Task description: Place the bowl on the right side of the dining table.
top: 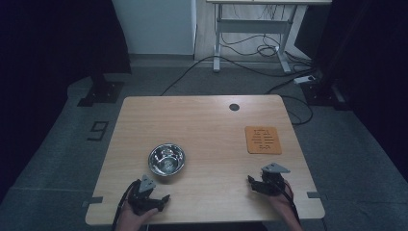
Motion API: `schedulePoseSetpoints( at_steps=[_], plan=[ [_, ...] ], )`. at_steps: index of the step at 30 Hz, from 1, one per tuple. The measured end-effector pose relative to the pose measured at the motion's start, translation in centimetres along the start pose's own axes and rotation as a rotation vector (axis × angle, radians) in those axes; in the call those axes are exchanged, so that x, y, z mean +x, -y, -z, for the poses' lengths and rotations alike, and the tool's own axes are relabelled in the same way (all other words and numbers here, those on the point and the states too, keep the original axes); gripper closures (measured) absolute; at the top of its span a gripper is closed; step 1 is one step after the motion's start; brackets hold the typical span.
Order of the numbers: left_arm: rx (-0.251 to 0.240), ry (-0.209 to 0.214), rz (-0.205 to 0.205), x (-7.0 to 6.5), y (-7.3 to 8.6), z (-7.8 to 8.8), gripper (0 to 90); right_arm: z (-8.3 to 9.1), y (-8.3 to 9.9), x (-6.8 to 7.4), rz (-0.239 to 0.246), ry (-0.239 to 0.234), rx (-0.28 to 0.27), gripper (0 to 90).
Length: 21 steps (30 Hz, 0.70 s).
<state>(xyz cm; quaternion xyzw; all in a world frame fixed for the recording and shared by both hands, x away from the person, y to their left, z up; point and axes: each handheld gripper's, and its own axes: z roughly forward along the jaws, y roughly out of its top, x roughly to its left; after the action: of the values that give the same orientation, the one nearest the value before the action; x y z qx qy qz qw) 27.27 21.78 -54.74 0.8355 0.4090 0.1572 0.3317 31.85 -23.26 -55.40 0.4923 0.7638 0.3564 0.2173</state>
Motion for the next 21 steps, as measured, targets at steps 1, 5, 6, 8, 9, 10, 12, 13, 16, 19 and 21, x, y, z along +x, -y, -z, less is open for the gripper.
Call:
schedulePoseSetpoints(
  at_steps=[1,5,6,8,9,10,12,13,16,19,21],
  plan=[
    [0.0,0.0,0.0,0.0,0.0,0.0,10.8,-0.02,-0.02,0.0,-0.001,0.002,0.0,29.7],
    [0.0,0.0,0.0,0.0,0.0,0.0,10.8,-0.09,-0.08,-0.01,-0.001,0.008,0.001,29.4],
    [0.0,0.0,0.0,0.0,0.0,0.0,10.8,-0.12,-0.09,0.02,-0.001,0.01,0.0,29.3],
    [0.0,0.0,0.0,0.0,0.0,0.0,10.8,-0.14,-0.11,0.04,-0.003,0.013,0.001,29.1],
    [0.0,0.0,0.0,0.0,0.0,0.0,10.8,-0.14,-0.11,0.04,-0.003,0.013,0.001,29.1],
    [0.0,0.0,0.0,0.0,0.0,0.0,10.8,-0.15,-0.12,0.08,-0.006,0.015,0.001,29.0],
    [0.0,0.0,0.0,0.0,-0.01,0.0,10.8,-0.16,-0.14,0.12,-0.011,0.016,0.001,28.8],
    [0.0,0.0,0.0,0.0,-0.01,0.0,10.8,-0.15,-0.14,0.12,-0.013,0.017,0.002,28.7],
    [0.0,0.0,0.001,0.0,-0.01,0.0,10.8,-0.15,-0.18,0.1,-0.019,0.007,0.001,28.6],
    [0.0,0.0,0.0,0.0,-0.01,0.0,10.8,-0.06,-0.29,0.0,-0.024,0.002,-0.004,28.7],
    [0.0,0.0,0.0,0.0,-0.01,0.0,10.8,0.17,-0.47,-0.06,-0.036,0.001,-0.018,28.7]
  ],
)
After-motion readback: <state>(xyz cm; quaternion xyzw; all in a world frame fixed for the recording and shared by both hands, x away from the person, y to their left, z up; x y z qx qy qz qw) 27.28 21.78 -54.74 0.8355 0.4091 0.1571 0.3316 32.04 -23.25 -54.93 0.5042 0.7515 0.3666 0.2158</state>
